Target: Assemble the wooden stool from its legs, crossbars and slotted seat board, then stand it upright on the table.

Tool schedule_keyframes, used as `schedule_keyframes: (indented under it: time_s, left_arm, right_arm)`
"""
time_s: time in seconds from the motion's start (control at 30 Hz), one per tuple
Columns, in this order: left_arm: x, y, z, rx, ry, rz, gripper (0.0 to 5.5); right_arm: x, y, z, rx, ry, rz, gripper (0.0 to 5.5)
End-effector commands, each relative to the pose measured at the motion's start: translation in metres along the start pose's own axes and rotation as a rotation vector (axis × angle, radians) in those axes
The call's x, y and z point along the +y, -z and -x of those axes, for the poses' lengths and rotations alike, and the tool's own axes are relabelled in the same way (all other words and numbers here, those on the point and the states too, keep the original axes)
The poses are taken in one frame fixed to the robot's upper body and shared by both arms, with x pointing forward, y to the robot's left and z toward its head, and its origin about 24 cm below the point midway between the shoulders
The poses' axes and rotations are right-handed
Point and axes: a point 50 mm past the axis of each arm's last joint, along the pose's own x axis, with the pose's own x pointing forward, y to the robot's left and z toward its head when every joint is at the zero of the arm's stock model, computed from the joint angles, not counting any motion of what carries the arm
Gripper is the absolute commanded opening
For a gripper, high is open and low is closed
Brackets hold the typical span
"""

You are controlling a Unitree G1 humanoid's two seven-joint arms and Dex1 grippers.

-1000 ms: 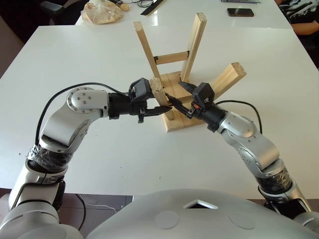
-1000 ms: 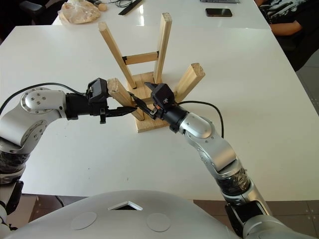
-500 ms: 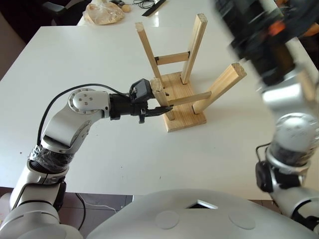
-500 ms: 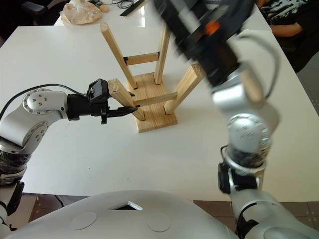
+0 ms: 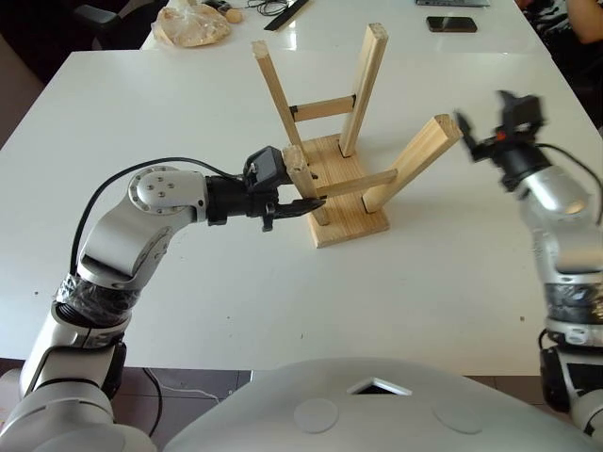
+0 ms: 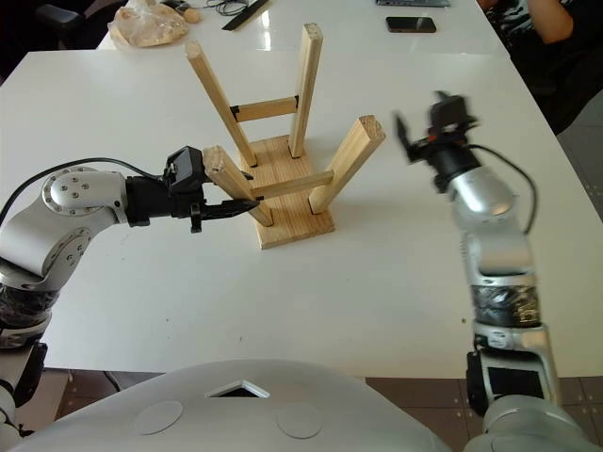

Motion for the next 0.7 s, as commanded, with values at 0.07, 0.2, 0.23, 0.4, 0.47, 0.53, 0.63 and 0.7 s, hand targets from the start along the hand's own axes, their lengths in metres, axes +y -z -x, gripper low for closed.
schedule_keyframes:
  time_s: [0.07, 0.2, 0.23, 0.4, 0.47, 0.53, 0.63, 0.7]
  left_arm:
    - [-0.012, 0.018, -0.029, 0.108, 0.092, 0.085, 2.05]
    - [-0.014, 0.013, -0.040, 0.096, 0.125, 0.071, 2.05]
    - [-0.014, 0.014, -0.038, 0.098, 0.120, 0.077, 2.05]
    - [-0.009, 0.031, -0.015, 0.140, 0.046, 0.129, 2.05]
    - [-0.008, 0.034, -0.008, 0.147, 0.017, 0.144, 2.05]
    - [-0.006, 0.034, -0.005, 0.147, 0.000, 0.150, 2.05]
    - [-0.005, 0.033, -0.005, 0.141, -0.011, 0.151, 2.05]
    - [-0.004, 0.033, -0.005, 0.139, -0.011, 0.149, 2.05]
  right_arm:
    - [0.106, -0.098, -0.007, -0.273, -0.573, -0.269, 3.65]
    - [0.101, -0.076, -0.008, -0.127, -0.548, -0.228, 3.65]
    - [0.092, -0.064, -0.008, -0.076, -0.494, -0.214, 3.65]
    - [-0.005, -0.007, 0.001, 0.127, -0.032, -0.087, 3.65]
    - [-0.057, 0.008, 0.012, 0.182, 0.197, -0.016, 3.65]
    - [-0.081, 0.012, 0.018, 0.195, 0.291, 0.095, 3.65]
    - [-0.056, 0.009, 0.006, 0.148, 0.185, 0.157, 3.65]
    - [-0.009, 0.000, -0.006, 0.072, -0.004, 0.072, 3.65]
